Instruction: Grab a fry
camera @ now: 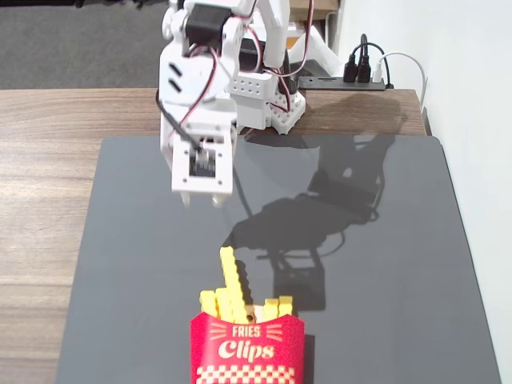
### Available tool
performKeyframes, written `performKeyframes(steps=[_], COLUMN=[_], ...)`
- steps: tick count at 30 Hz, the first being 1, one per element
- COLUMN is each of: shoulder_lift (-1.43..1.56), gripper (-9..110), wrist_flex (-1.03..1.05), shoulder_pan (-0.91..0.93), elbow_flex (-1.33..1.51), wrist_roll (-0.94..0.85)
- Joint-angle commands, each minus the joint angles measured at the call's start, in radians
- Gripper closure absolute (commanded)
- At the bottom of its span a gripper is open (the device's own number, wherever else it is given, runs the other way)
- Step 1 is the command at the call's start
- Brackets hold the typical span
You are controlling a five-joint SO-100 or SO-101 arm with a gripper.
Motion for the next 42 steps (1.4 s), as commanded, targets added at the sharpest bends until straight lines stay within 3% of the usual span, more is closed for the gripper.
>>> performKeyframes(steps=[1,19,22,29,42], shoulder_lift=[-0.054,-0.380,-0.405,-0.431,-0.285], gripper=[81,79,82,100,101], wrist_flex=[-0.049,-0.267,-0.279,-0.295,-0.218], shoulder_pan=[-0.025,-0.133,-0.146,-0.169,-0.181], elbow_flex=[-0.066,-0.135,-0.152,-0.161,-0.084], wrist_roll=[0.009,0.114,0.132,0.178,0.250])
